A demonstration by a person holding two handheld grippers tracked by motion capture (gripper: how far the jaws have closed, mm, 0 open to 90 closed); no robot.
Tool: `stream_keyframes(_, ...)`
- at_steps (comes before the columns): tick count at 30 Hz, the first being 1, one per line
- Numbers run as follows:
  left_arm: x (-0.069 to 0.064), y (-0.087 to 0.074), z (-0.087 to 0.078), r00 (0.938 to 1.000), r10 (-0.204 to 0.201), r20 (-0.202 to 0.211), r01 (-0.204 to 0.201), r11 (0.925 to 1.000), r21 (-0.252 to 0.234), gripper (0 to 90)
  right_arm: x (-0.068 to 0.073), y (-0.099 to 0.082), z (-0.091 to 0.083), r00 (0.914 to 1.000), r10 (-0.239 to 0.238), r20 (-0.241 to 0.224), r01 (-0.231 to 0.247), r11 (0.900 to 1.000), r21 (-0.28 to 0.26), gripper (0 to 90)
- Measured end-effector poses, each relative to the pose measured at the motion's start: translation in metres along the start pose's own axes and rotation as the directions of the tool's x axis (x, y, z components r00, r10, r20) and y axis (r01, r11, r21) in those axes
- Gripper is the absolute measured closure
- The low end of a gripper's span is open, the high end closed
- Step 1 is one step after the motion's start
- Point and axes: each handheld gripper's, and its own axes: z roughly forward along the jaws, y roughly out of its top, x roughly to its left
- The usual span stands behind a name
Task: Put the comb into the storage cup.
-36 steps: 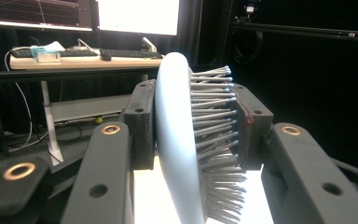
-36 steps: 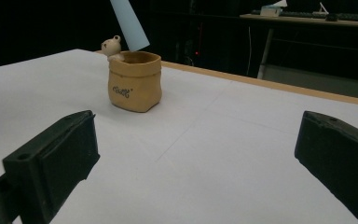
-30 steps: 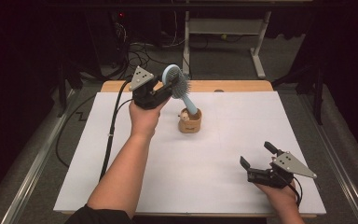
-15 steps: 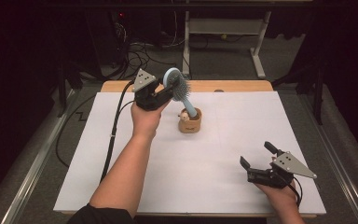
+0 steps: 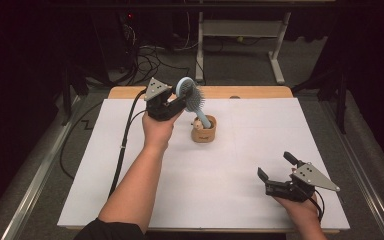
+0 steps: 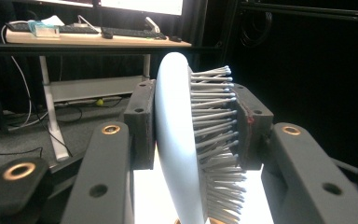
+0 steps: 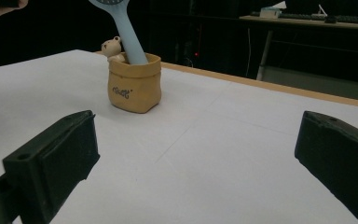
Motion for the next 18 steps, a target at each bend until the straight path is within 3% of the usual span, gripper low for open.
stream_keyframes(18, 0.001, -0.014, 0.010, 0.9999, -0.016, 0.001, 0.016, 0.9995, 0.029, 58.3, 0.000, 0.000, 0.000, 1.0000, 0.000, 0.003, 0.000, 1.0000, 0.000, 0.0)
